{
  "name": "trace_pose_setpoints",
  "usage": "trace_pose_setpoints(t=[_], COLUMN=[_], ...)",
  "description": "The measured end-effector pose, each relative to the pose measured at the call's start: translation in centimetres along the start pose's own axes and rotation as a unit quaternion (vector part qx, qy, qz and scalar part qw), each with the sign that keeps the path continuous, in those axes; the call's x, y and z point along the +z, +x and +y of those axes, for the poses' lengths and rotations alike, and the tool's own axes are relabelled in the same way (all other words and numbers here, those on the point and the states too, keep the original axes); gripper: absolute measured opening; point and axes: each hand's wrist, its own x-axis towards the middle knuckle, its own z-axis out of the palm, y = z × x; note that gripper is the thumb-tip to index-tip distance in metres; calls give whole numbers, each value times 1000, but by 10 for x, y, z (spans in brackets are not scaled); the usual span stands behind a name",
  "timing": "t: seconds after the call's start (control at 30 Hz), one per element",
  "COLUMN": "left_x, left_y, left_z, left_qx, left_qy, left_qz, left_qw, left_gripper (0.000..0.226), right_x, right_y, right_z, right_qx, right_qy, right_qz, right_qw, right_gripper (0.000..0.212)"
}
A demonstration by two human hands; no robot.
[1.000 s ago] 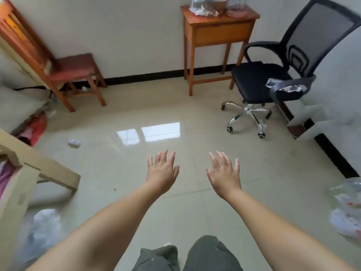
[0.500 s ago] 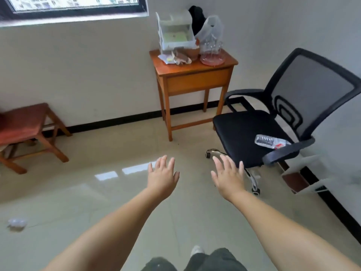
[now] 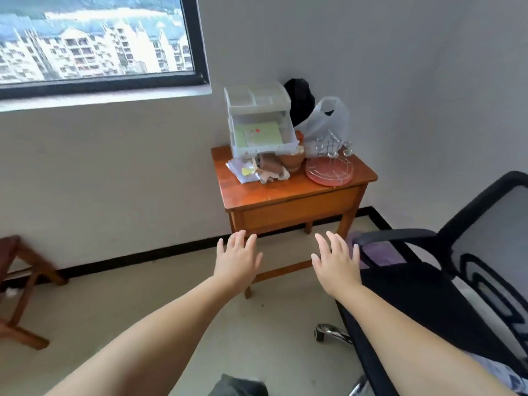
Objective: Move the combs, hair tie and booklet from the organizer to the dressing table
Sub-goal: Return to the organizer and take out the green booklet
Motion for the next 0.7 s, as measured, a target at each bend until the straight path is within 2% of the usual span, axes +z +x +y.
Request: trace_pose_setpoints(t=[0.27, 0.43, 0.57, 0.63, 0.7], left_x=[-53, -59, -59, -58, -54], left_y=[204, 302, 364, 384, 397], left_z=[-23, -35, -35, -39, -44], left_qx=[5, 49, 47, 34, 32], left_qy=[-41, 25, 66, 64, 61], left_qz=[52, 67, 42, 30, 27], left_qw=[998, 996, 996, 997, 997], left_gripper=[52, 57, 61, 59, 56], right_x=[-44, -52, -51, -50, -49], right_y=[210, 338, 414, 444, 468], right_z=[-17, -47, -67, -74, -80], right_qx=[-30, -114, -143, -110, -37], right_qy=[26, 85, 184, 231, 261], right_qz=[41, 63, 23, -8, -49], right_qw=[998, 988, 972, 967, 963], right_gripper=[51, 48, 48, 47, 46])
